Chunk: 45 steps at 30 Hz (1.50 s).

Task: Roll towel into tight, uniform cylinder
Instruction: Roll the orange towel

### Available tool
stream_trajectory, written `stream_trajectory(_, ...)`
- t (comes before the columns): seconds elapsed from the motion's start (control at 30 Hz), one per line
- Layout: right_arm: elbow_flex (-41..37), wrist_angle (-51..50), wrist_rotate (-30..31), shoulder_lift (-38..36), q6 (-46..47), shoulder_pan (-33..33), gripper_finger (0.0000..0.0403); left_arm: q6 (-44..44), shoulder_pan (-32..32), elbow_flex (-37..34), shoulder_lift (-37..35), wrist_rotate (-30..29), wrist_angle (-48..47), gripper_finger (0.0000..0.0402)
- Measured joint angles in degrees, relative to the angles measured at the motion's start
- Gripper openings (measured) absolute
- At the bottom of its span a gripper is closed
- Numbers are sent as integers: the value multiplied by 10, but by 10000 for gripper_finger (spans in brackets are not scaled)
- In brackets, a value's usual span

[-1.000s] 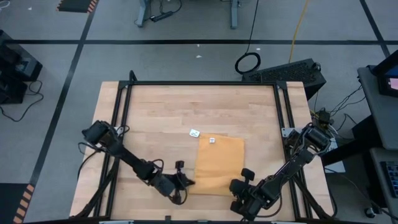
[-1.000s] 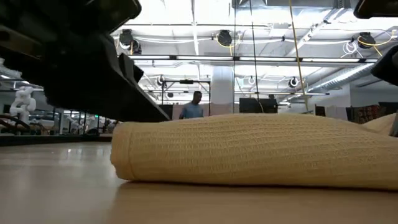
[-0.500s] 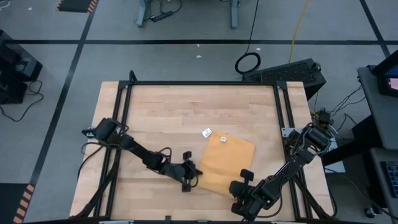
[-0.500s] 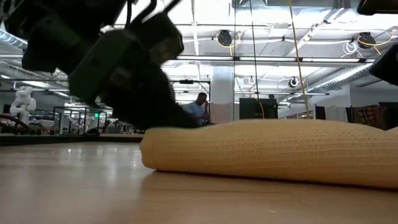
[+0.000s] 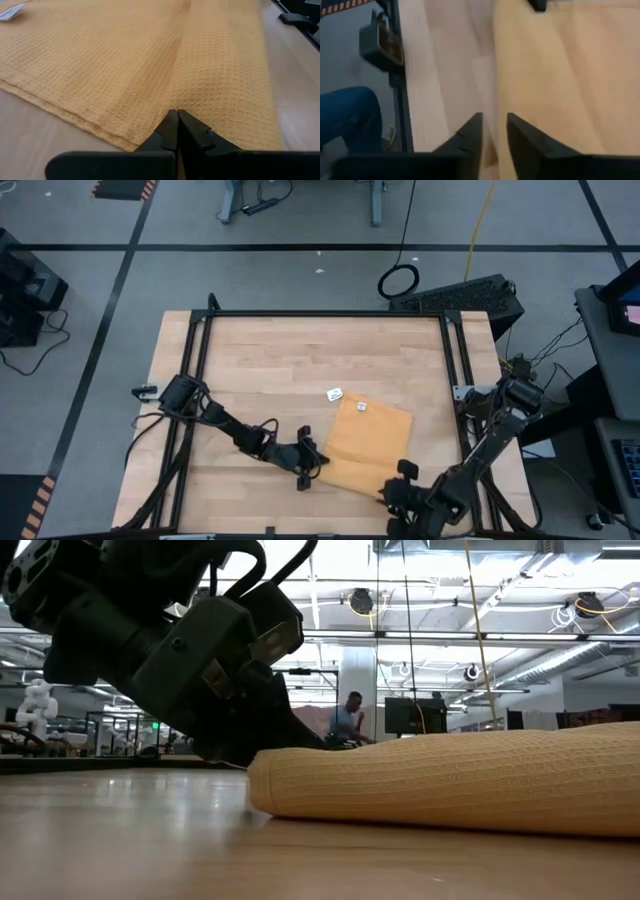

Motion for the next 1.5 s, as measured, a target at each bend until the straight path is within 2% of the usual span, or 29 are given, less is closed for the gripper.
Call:
stream_trajectory(0.23, -1, -19, 98, 33, -27, 15, 238, 3, 0, 3, 0, 3, 0, 10)
stream_trajectory(0.3, -1, -35, 115, 46, 2, 14, 276, 3, 0, 3, 0, 4, 0, 10)
stream_trajectory(0.37, -1, -41, 116, 61, 31, 10, 300, 3, 0, 3, 0, 4, 0, 10)
stream_trajectory(0.43, -1, -45, 116, 81, 50, 7, 308, 4, 0, 3, 0, 4, 1, 10)
stream_trajectory(0.6, -1, -42, 101, 123, 95, 7, 276, 14, 0, 1, -32, 5, -16, 11)
stream_trajectory(0.67, -1, -40, 95, 131, 99, 7, 255, 30, -6, 0, -62, 27, -15, 16)
stream_trajectory(0.8, 1, -39, 86, 137, 77, 8, 216, 59, -42, 3, -94, 61, -7, 53)
stream_trajectory(0.87, 1, -39, 87, 138, 64, 8, 200, 60, -60, 2, -93, 58, -17, 88)
stream_trajectory(0.9, 1, -39, 87, 137, 56, 8, 193, 59, -71, 2, -92, 37, -30, 111)
stream_trajectory(1.03, 0, -39, 93, 137, 41, 8, 173, 90, -109, 1, -71, -86, -69, 218)
stream_trajectory(1.1, 0, -39, 94, 137, 39, 8, 166, 116, -120, 1, -65, -130, -48, 274)
stream_trajectory(1.17, -1, -38, 95, 137, 35, 8, 162, 135, -122, 3, -61, -147, -29, 321)
stream_trajectory(1.23, -1, -37, 95, 137, 34, 8, 159, 158, -118, 4, -46, -150, -31, 350)
stream_trajectory(1.33, -1, -34, 98, 137, 32, 8, 157, 212, -110, 15, -20, -145, -36, 354)
stream_trajectory(1.5, -1, -31, 99, 138, 29, 8, 157, 261, -87, 34, 1, -157, -33, 328)
